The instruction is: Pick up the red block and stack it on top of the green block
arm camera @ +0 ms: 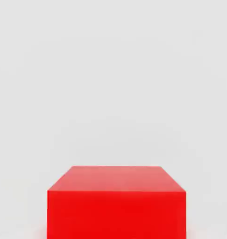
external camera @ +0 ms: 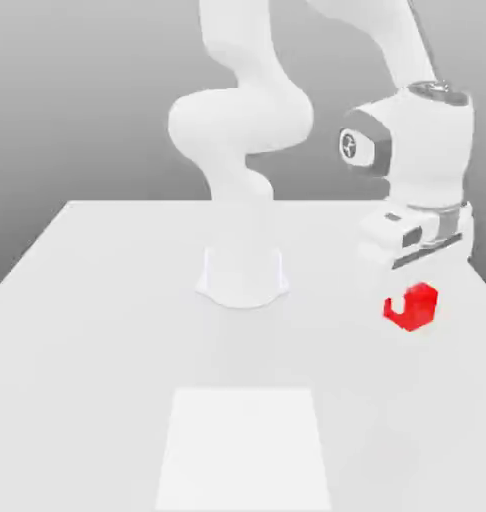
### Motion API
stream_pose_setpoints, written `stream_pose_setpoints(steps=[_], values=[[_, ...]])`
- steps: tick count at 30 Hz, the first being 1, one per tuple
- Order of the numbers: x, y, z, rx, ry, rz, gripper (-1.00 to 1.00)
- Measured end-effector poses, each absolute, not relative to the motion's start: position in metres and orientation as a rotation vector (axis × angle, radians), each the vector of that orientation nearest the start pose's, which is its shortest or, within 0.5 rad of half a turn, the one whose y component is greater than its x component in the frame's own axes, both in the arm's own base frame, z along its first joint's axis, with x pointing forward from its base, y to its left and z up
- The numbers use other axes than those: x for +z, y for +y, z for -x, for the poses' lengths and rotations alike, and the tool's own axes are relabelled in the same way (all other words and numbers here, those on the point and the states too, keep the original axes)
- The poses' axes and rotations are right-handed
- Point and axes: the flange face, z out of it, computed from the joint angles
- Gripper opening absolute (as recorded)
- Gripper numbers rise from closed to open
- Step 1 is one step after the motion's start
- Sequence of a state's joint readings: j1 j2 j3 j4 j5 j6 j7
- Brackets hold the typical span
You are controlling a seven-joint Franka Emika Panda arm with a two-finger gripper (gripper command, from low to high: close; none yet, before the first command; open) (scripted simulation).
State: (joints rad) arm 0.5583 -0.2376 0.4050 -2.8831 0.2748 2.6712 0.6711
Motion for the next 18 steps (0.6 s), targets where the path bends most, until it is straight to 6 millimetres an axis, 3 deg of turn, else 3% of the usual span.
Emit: stream_pose_setpoints(steps=[3, 6, 9, 18], values=[[0.25, 0.305, -0.155, 0.013, -0.416, 3.092, -1.0], [0.247, 0.319, -0.099, 0.002, -0.736, 3.052, -1.0], [0.236, 0.319, -0.09, -0.018, -0.807, 3.065, -1.0], [0.204, 0.313, -0.096, -0.043, -0.821, 3.126, -1.0]])
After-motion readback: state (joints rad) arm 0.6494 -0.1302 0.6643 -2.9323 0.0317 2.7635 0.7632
